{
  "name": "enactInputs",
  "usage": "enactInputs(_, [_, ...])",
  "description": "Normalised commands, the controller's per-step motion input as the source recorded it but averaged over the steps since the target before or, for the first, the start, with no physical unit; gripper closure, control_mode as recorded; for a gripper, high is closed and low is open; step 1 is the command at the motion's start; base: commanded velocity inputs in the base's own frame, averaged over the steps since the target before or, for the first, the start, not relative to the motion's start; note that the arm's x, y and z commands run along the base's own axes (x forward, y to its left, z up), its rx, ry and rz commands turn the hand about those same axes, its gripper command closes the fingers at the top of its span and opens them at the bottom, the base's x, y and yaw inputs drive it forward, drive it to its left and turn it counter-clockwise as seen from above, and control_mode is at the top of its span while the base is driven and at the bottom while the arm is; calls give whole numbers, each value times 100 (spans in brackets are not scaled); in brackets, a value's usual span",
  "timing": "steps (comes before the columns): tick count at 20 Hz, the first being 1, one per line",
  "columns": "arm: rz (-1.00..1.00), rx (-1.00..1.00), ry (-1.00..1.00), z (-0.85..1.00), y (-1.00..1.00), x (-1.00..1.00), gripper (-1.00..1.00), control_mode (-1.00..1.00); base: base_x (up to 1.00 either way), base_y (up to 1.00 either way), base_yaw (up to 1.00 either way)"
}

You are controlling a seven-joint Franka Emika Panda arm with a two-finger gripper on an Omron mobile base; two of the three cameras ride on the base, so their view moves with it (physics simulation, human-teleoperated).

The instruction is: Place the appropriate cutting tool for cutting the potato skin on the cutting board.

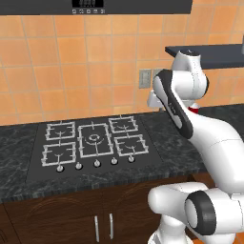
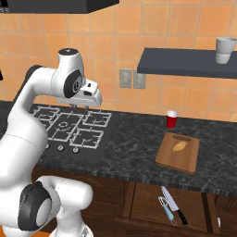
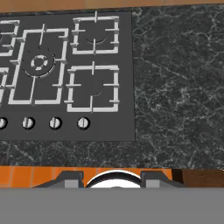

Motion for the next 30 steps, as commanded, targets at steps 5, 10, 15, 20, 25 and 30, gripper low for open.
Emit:
enactInputs(5, [0, -1, -1, -30, 0, -8, -100, -100, 0, 0, 0])
enactInputs(10, [-4, -5, 4, -61, 0, -25, -100, -100, 0, 0, 0])
enactInputs(15, [0, -7, 1, -53, 0, -12, -100, -100, 0, 0, 0])
enactInputs(20, [0, -6, 1, -19, 1, -26, -100, -100, 0, 0, 0])
enactInputs(25, [3, -3, -7, -28, -67, -70, -100, -100, 0, 0, 0])
enactInputs(30, [6, 0, -12, -22, -93, -69, -100, -100, 0, 0, 0])
